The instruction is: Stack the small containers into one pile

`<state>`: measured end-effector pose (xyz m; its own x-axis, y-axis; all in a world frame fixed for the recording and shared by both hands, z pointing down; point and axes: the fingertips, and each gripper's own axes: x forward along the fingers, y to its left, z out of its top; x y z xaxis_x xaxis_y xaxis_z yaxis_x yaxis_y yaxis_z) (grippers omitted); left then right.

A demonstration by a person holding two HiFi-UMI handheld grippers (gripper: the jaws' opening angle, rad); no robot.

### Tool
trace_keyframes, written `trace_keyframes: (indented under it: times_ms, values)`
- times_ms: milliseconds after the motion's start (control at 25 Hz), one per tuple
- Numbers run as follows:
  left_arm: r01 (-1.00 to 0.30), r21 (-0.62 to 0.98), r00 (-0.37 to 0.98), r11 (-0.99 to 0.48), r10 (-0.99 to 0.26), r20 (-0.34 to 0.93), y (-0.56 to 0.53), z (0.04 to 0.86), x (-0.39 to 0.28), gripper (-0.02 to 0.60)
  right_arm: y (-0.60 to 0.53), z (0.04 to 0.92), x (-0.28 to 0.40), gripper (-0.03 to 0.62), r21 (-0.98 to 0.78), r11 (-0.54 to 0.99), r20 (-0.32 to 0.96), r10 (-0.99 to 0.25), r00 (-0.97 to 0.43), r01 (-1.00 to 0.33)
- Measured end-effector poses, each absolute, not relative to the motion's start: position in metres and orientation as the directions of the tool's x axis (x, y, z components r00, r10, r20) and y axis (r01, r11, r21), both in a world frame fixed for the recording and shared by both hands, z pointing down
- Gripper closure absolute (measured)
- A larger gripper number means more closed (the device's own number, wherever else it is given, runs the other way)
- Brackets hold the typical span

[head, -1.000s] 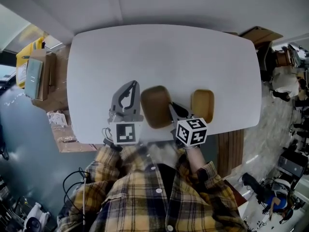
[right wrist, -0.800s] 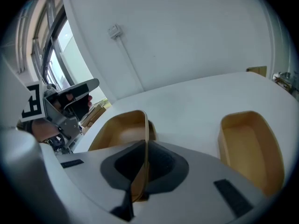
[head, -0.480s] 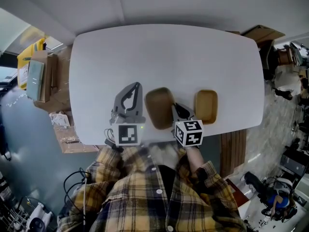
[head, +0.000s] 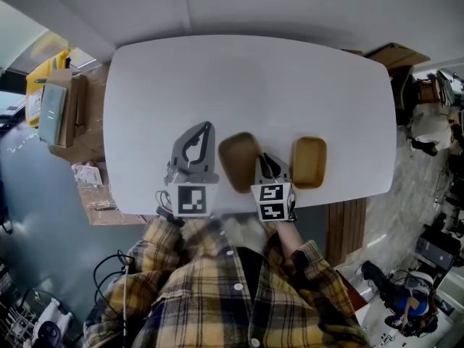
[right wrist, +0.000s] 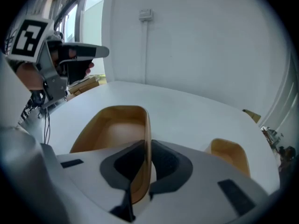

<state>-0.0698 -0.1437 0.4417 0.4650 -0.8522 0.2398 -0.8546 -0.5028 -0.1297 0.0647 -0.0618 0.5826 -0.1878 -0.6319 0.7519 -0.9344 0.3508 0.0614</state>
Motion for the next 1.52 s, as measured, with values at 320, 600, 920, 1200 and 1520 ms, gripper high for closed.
trace_keyframes:
  times_ms: [320,600,920,1200,1520]
  values:
    - [-0.864,-0.115,0.457,-0.49,-0.86,0.229,-0.141,0.443,-0.068,0.563,-0.054,0.602,0.064,0.549,0.105,0.38,0.779,-0.606,-0.162,-0.919]
    - [-0.864,-0.126,0.452,-0.488,-0.861,0.233,-0.137,0.44,-0.058,0.563,-0.053,0.602,0.067,0.549,0.144,0.386,0.745,-0.648,-0.157,-0.911]
    - [-0.865,-0.142,0.446,-0.482,-0.866,0.225,-0.132,0.434,-0.05,0.563,-0.054,0.601,0.069,0.532,0.066,0.378,0.751,-0.628,-0.204,-0.923]
    - [-0.871,-0.144,0.438,-0.469,-0.876,0.201,-0.13,0.425,-0.04,0.563,-0.059,0.563,0.074,0.461,-0.093,0.365,0.701,-0.636,-0.321,-0.926]
    - [-0.863,-0.173,0.446,-0.475,-0.876,0.183,-0.125,0.415,-0.025,0.563,-0.072,0.511,0.16,0.461,-0.142,0.235,0.63,-0.728,-0.271,-0.962]
